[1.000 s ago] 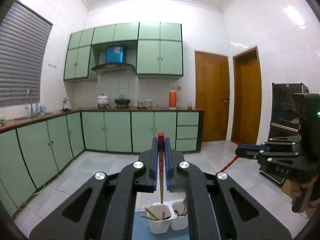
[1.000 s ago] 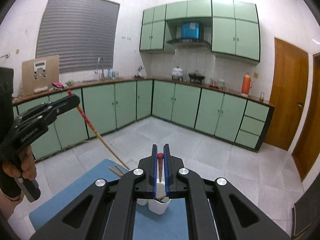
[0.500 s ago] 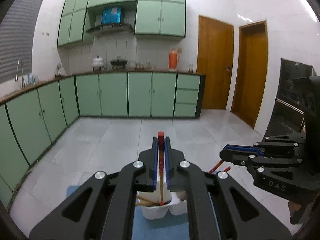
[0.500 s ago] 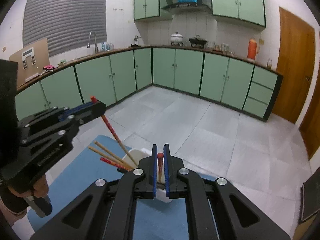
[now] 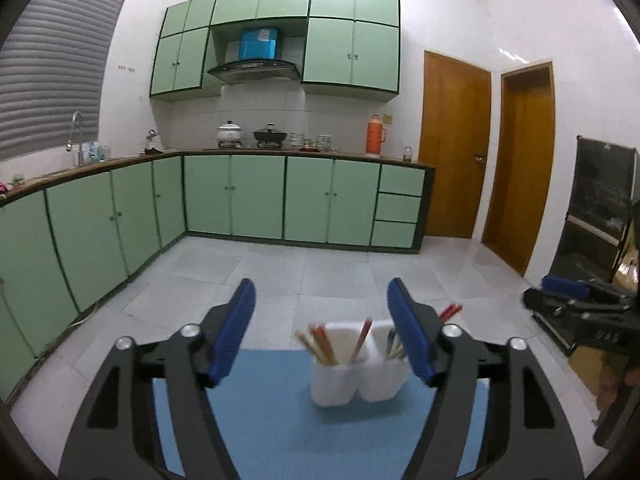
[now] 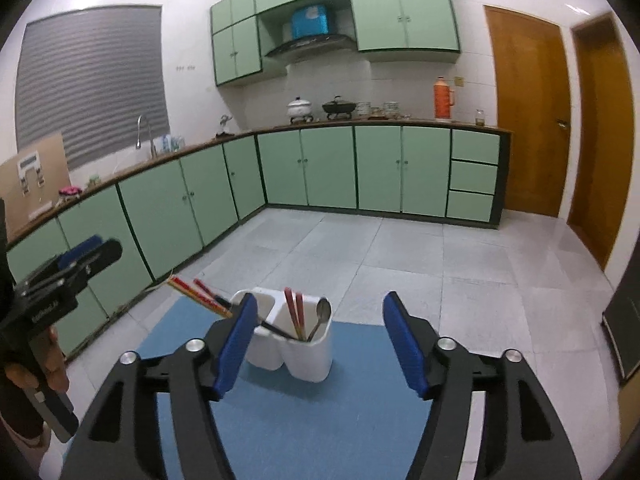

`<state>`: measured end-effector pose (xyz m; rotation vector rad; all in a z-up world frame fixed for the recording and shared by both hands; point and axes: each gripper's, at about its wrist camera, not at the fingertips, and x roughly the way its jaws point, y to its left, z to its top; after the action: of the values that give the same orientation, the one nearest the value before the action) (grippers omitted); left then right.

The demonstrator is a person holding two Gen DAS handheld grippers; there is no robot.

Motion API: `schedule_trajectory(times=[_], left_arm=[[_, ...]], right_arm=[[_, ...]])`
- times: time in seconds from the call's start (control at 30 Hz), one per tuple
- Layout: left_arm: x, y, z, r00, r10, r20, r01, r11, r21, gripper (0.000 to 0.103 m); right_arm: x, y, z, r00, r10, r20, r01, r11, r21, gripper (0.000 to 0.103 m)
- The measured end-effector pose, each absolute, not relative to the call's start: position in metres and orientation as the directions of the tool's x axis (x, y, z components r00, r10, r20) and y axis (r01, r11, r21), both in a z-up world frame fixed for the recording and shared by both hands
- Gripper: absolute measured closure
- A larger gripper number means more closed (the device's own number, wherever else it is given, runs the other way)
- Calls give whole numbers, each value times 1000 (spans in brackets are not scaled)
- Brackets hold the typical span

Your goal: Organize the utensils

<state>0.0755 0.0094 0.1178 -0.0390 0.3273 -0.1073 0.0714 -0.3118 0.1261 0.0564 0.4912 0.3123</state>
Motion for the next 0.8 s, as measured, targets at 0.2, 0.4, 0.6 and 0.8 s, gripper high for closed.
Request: schedule_trajectory(times=[0.2,0.4,0.6,0.8], left_arm=[[44,8,108,926,-100,-363,87,995,-51,21],[28,1,106,918,-114,-379,103,994,-48,14],[12,-11,104,916,-119,-384,117,993,-28,14],[6,-16,105,918,-114,-380,116,993,-18,14]], right_arm=[[35,-319,118,846,307,-436,-263,951,161,23],[17,-314,113,835,323,-445,-276,946,169,9],[4,-310,110,834,325,-446,-281,946,164,6],[-2,-308,112,836,329,-440,-290,944,156,6]])
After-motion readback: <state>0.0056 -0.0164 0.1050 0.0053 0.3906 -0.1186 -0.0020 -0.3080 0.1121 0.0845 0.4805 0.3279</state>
